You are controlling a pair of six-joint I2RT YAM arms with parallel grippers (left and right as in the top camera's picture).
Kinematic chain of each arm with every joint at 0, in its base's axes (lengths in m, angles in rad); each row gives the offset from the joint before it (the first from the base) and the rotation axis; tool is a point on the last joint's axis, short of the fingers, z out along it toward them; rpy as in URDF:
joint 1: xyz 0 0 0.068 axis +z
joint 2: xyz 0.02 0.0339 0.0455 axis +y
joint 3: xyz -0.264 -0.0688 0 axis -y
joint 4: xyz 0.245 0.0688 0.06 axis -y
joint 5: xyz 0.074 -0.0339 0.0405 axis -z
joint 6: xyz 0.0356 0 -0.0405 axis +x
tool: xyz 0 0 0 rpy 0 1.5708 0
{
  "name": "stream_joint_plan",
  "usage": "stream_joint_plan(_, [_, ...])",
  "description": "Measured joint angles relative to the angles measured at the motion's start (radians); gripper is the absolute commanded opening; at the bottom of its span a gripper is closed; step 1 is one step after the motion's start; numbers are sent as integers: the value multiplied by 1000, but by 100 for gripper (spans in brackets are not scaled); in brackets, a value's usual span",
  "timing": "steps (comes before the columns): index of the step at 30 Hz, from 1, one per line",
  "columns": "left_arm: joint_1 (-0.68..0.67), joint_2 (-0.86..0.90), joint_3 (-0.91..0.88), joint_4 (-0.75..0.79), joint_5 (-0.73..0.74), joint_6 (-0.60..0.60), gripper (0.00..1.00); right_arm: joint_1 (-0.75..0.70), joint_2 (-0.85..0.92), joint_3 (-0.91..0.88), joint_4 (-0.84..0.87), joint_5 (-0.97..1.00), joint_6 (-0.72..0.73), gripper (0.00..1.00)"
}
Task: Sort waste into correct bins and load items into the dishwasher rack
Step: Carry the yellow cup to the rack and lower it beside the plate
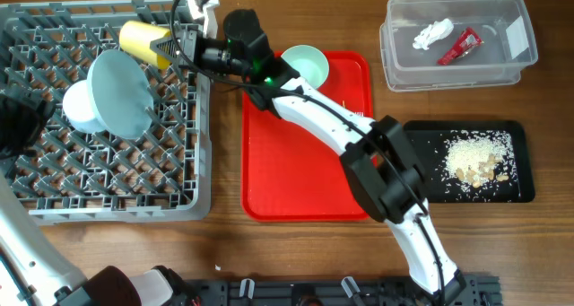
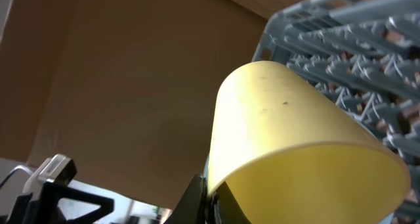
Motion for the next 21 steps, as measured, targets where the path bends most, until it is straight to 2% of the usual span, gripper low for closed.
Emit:
stream_joint_plan(3, [0,0,0,0,0,0,100,20,50,0,-2,0,57,4])
stream_joint_plan(11, [0,0,0,0,0,0,100,53,93,0,-22,0,96,5])
stream_joint_plan(12, [0,0,0,0,0,0,100,53,93,0,-23,0,97,5])
stream_joint_plan(13, [0,0,0,0,0,0,100,52,93,0,-25,0,97,11])
stream_joint_plan(14, [0,0,0,0,0,0,100,52,93,1,-55,-2,95,12])
stream_joint_plan(18, [0,0,0,0,0,0,100,52,93,3,-122,-19,51,11])
stream_joint_plan(21, [0,0,0,0,0,0,100,52,93,5,-130,-36,24,7])
